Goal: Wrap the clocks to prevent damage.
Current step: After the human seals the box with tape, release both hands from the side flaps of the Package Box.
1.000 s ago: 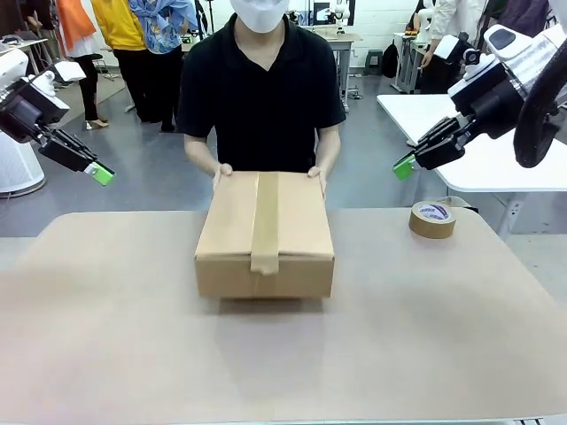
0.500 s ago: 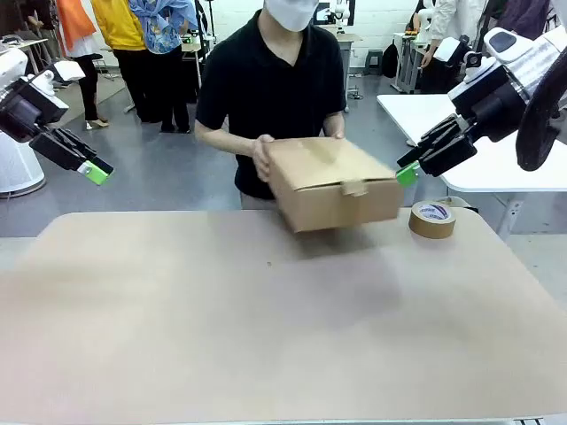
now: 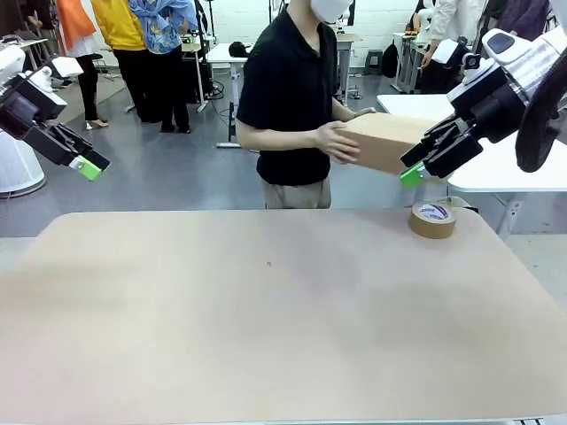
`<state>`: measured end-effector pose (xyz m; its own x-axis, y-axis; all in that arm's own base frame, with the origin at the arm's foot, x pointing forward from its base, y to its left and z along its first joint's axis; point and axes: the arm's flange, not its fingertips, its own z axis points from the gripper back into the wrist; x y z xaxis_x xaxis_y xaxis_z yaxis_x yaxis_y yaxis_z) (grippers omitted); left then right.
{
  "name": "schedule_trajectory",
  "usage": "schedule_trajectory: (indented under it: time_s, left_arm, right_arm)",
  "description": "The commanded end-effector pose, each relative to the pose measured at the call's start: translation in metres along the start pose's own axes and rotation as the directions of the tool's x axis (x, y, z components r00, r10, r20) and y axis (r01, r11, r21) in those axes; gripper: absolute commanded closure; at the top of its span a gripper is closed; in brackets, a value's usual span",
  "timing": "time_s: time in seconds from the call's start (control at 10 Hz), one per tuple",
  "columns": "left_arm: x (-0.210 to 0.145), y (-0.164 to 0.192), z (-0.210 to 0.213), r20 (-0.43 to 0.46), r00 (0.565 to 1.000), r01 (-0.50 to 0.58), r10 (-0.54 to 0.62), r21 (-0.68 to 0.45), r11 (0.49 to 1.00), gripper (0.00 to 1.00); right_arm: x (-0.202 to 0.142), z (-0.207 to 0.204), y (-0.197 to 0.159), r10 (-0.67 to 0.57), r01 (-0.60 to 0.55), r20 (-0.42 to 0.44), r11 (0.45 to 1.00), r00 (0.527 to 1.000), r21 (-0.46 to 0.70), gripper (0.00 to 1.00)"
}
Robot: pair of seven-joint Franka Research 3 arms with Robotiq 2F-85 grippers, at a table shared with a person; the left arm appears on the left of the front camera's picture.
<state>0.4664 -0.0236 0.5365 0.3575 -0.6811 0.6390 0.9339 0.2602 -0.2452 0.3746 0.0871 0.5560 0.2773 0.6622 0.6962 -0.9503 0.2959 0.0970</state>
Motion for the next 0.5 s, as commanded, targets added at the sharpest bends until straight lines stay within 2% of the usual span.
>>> schedule_trajectory:
  time_s: [0.0, 0.4]
  left_arm:
    - [-0.0007, 0.0009, -0.0016, -0.001, 1.0, -0.002, 0.002, -0.004, 1.0, 0.02]
    - [-0.0012, 0.0014, -0.0011, -0.001, 1.0, -0.003, 0.003, -0.002, 1.0, 0.02]
  right_arm:
    - [0.0008, 0.0001, 0.0002, -0.003, 0.003, 0.009, 1.0, 1.0, 0.002, 0.0]
    - [-0.0001, 0.0004, -0.0002, 0.0, 0.0, 0.001, 1.0, 1.0, 0.0, 0.0]
